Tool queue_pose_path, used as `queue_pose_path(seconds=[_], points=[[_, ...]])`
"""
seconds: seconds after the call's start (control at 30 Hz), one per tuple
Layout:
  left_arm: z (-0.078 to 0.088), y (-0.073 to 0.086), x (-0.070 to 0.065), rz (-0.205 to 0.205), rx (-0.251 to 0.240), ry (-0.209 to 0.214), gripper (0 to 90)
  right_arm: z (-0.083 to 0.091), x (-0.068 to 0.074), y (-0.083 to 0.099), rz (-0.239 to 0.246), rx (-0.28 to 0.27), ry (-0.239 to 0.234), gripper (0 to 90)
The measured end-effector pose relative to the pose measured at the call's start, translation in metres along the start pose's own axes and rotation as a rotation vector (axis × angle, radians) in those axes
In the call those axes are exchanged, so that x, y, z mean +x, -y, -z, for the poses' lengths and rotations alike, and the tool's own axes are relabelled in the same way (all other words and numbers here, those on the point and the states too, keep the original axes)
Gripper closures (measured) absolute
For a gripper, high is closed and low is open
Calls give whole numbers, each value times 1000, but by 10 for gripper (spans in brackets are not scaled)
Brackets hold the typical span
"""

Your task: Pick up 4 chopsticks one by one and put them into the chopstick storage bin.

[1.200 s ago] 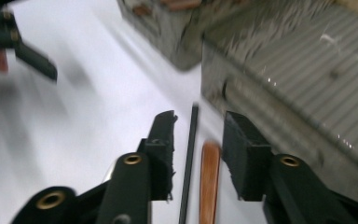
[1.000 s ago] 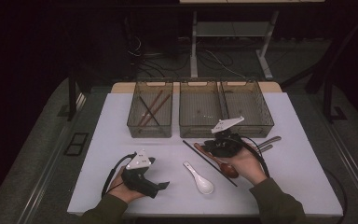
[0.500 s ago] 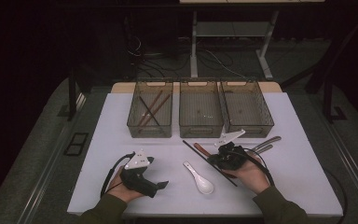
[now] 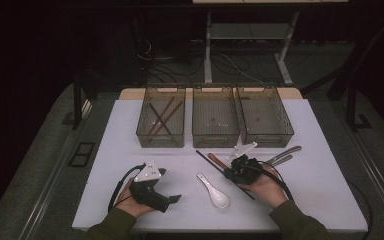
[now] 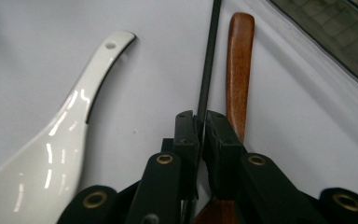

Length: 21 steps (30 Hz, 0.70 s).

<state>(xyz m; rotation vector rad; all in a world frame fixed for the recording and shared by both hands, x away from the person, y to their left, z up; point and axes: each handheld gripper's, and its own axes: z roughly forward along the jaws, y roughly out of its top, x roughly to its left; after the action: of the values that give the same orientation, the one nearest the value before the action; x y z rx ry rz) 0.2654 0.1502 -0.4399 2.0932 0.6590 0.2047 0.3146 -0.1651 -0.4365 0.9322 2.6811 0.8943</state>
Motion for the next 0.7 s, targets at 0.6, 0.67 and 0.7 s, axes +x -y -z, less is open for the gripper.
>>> queue_pose_path(seconds=[0.6, 0.67, 0.7], points=[[0, 0, 0, 2, 2, 1, 0, -2, 1, -1, -15, 10, -2, 863], [0, 0, 0, 0, 2, 1, 0, -2, 0, -1, -26, -1, -18, 863], [0, 0, 0, 0, 2, 1, 0, -2, 0, -1, -32, -5, -29, 863]])
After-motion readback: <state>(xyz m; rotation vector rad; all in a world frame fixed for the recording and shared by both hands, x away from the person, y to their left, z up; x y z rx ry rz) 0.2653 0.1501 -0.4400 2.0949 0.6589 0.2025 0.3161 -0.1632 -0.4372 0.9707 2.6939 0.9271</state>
